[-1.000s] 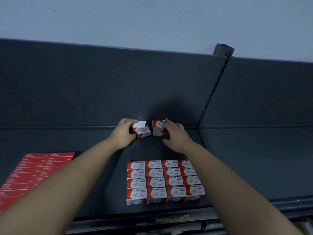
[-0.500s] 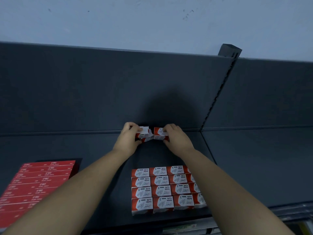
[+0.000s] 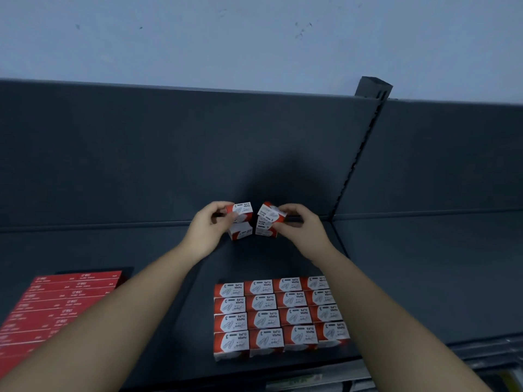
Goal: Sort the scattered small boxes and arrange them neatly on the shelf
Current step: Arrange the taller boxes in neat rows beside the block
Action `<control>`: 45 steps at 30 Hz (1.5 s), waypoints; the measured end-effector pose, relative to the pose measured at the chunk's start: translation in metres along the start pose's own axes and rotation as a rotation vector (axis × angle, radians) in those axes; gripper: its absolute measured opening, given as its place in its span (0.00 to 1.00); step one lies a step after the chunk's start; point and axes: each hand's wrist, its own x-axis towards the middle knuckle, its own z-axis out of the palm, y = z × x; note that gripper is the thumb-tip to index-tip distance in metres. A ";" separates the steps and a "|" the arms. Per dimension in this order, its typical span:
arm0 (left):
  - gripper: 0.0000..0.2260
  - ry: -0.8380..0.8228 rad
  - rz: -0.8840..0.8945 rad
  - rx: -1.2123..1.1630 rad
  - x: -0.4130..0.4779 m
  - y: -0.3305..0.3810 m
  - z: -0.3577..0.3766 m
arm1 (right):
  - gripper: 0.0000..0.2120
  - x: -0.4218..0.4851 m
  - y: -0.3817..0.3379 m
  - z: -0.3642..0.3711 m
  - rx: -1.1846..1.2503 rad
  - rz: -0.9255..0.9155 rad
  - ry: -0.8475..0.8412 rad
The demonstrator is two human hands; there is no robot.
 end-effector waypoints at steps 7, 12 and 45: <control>0.14 -0.052 -0.224 -0.222 -0.014 0.024 0.014 | 0.20 -0.021 -0.018 -0.020 0.588 0.168 -0.105; 0.16 -0.114 -0.236 -0.281 -0.025 0.038 0.022 | 0.18 -0.032 -0.024 -0.027 0.790 0.180 -0.032; 0.16 0.061 -0.344 -0.486 -0.082 0.064 0.046 | 0.19 -0.069 -0.036 -0.007 0.678 0.320 0.061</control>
